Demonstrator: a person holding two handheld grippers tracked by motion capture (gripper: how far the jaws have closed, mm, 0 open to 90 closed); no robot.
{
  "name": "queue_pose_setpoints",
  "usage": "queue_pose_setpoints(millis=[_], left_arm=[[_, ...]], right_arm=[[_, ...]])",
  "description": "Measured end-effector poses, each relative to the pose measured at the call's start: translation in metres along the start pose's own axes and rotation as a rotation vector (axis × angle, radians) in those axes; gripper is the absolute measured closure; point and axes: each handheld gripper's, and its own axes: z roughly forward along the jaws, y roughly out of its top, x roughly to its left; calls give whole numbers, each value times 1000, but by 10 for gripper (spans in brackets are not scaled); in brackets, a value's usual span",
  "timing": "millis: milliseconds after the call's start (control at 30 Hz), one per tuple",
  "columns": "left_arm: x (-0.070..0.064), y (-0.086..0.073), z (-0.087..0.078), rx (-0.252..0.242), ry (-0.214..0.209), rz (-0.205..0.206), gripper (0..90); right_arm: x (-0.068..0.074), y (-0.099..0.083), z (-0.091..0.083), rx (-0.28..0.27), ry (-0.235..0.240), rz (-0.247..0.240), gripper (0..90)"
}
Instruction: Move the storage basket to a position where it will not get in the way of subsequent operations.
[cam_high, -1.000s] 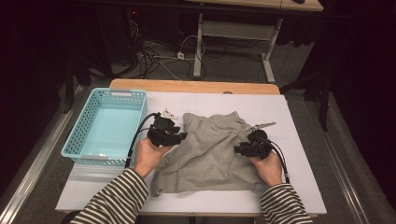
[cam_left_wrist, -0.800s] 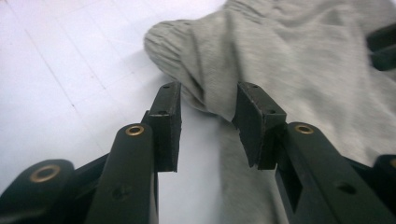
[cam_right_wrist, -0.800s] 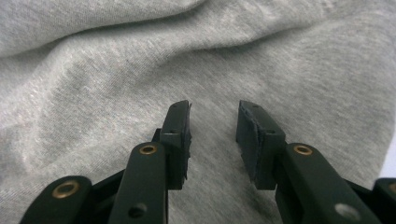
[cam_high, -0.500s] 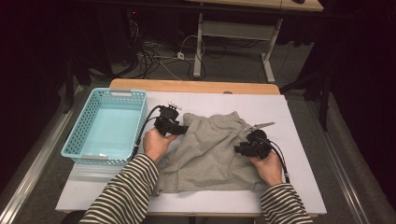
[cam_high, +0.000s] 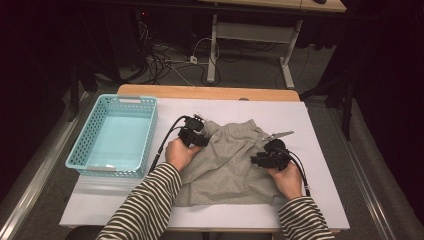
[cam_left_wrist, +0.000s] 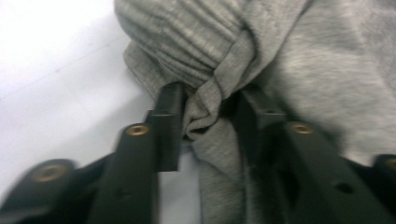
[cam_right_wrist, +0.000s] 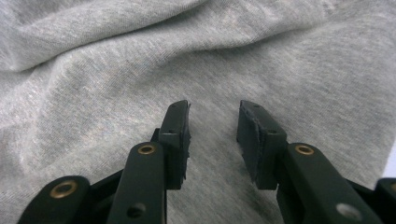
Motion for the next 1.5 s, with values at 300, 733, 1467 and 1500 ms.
queue_pose_setpoints(millis=[300, 733, 1467, 1500], left_arm=[[7, 14, -37, -7, 42, 39, 780], [52, 19, -80, -57, 199, -56, 780], [-4, -45, -91, -58, 55, 64, 444], [-9, -52, -90, -59, 41, 73, 444]], right_arm=[[0, 0, 0, -2, -1, -5, 640], [2, -1, 1, -10, -12, -12, 618], [6, -3, 2, -24, -27, -29, 580], [6, -3, 2, -25, -26, -29, 580]])
